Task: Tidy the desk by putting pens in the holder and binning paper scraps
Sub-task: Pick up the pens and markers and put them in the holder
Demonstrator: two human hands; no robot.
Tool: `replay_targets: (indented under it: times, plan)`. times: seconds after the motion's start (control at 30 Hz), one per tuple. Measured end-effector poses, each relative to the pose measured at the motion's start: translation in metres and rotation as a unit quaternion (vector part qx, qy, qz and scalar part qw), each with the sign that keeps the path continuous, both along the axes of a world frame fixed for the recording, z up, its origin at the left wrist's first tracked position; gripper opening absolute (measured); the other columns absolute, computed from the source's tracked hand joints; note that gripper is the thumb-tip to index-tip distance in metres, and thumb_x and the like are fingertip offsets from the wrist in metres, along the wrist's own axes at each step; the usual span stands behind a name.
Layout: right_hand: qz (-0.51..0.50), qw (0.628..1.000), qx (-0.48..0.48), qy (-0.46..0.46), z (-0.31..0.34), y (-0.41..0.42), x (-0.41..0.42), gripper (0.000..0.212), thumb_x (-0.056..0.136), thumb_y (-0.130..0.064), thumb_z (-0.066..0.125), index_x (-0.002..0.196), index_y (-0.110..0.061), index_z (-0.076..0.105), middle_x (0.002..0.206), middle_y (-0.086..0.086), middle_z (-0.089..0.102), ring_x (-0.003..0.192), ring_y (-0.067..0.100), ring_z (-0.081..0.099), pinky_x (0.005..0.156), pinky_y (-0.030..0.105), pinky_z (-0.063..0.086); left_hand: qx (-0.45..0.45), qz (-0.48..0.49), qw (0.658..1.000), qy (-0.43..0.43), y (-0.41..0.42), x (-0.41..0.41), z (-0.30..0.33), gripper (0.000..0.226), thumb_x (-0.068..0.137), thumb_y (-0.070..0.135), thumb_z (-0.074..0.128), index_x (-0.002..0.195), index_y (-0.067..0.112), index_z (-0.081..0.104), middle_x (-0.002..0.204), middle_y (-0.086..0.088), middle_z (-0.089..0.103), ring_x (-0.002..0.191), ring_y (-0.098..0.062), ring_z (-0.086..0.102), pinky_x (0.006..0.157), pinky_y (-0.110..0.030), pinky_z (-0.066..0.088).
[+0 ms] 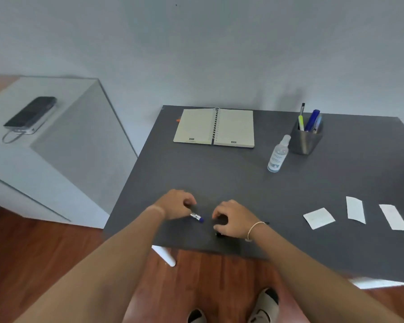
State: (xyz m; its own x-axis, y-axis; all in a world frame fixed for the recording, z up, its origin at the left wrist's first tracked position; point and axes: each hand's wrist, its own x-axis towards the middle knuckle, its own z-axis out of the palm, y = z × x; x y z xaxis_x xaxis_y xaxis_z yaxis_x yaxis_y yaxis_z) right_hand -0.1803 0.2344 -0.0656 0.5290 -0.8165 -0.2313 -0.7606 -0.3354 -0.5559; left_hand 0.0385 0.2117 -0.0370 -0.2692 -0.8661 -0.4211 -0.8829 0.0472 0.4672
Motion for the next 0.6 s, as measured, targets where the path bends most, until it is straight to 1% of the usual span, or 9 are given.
replay_targets:
  times: [0.07, 0.13, 0.2, 0.3, 0.4, 0.47, 0.53, 0.6]
  plan:
    - [0.018, 0.999, -0.029, 0.027, 0.001, 0.007, 0.002, 0.032, 0.074, -0.041, 0.064, 0.1, -0.022, 0.06, 0.107, 0.002, 0.058, 0.101, 0.02, 0.046, 0.091, 0.033, 0.04, -0.011, -0.068, 0.996, -0.053, 0.006, 0.004, -0.002, 0.034, 0.074, 0.019, 0.063, 0.108, 0.024, 0.066, 0.113, -0.006, 0.059, 0.108, -0.024, 0.052, 0.099, -0.03, 0.04]
    - [0.033, 0.998, -0.039, 0.046, 0.003, 0.012, 0.001, 0.036, 0.073, -0.043, 0.065, 0.102, -0.021, 0.059, 0.113, 0.003, 0.054, 0.104, 0.02, 0.046, 0.094, 0.034, 0.039, -0.019, -0.098, 0.992, -0.073, 0.009, 0.003, -0.003, 0.035, 0.074, 0.023, 0.064, 0.109, 0.026, 0.064, 0.115, -0.005, 0.055, 0.109, -0.024, 0.046, 0.099, -0.032, 0.038]
    - [0.046, 0.995, -0.053, 0.073, 0.004, 0.017, -0.001, 0.033, 0.075, -0.038, 0.064, 0.102, -0.019, 0.059, 0.118, 0.003, 0.052, 0.108, 0.021, 0.046, 0.095, 0.035, 0.039, -0.038, -0.116, 0.988, -0.091, 0.009, 0.001, -0.006, 0.032, 0.076, 0.024, 0.063, 0.108, 0.025, 0.063, 0.115, -0.005, 0.054, 0.11, -0.026, 0.044, 0.1, -0.035, 0.038]
    - [0.058, 0.989, -0.086, 0.104, 0.004, 0.02, -0.005, 0.024, 0.079, -0.025, 0.057, 0.1, -0.014, 0.06, 0.12, 0.005, 0.051, 0.107, 0.026, 0.048, 0.092, 0.037, 0.04, -0.06, -0.126, 0.985, -0.099, 0.008, -0.003, -0.009, 0.022, 0.081, 0.024, 0.059, 0.102, 0.021, 0.064, 0.112, -0.007, 0.059, 0.109, -0.027, 0.048, 0.098, -0.038, 0.04]
    - [0.044, 0.989, -0.086, 0.111, 0.005, 0.019, -0.007, 0.02, 0.082, -0.022, 0.053, 0.099, -0.013, 0.058, 0.116, 0.007, 0.053, 0.105, 0.026, 0.048, 0.09, 0.037, 0.041, -0.05, -0.109, 0.991, -0.064, 0.003, -0.009, -0.01, 0.019, 0.082, 0.022, 0.059, 0.1, 0.017, 0.063, 0.106, -0.007, 0.06, 0.103, -0.025, 0.053, 0.09, -0.033, 0.042]
    - [0.015, 0.993, -0.066, 0.098, 0.008, 0.017, -0.011, 0.016, 0.083, -0.021, 0.05, 0.097, -0.013, 0.054, 0.109, 0.009, 0.056, 0.102, 0.027, 0.049, 0.085, 0.037, 0.041, -0.055, -0.082, 0.995, -0.027, -0.002, -0.016, -0.007, 0.017, 0.081, 0.021, 0.06, 0.097, 0.015, 0.062, 0.096, -0.003, 0.057, 0.096, -0.023, 0.055, 0.082, -0.03, 0.041]
    - [-0.029, 0.996, -0.043, 0.068, 0.013, 0.01, -0.016, 0.012, 0.084, -0.021, 0.05, 0.094, -0.014, 0.05, 0.103, 0.011, 0.06, 0.096, 0.03, 0.053, 0.079, 0.037, 0.041, -0.07, -0.041, 0.996, 0.021, -0.009, -0.025, 0.0, 0.012, 0.081, 0.019, 0.06, 0.092, 0.015, 0.061, 0.089, 0.002, 0.055, 0.088, -0.021, 0.055, 0.077, -0.027, 0.041]
    - [-0.079, 0.996, -0.034, 0.021, 0.023, 0.0, -0.023, 0.012, 0.084, -0.021, 0.052, 0.094, -0.014, 0.05, 0.099, 0.01, 0.061, 0.09, 0.029, 0.054, 0.074, 0.035, 0.041, -0.083, 0.006, 0.993, 0.084, -0.02, -0.037, 0.01, 0.006, 0.08, 0.017, 0.061, 0.086, 0.018, 0.059, 0.086, 0.002, 0.059, 0.084, -0.02, 0.057, 0.074, -0.026, 0.042]
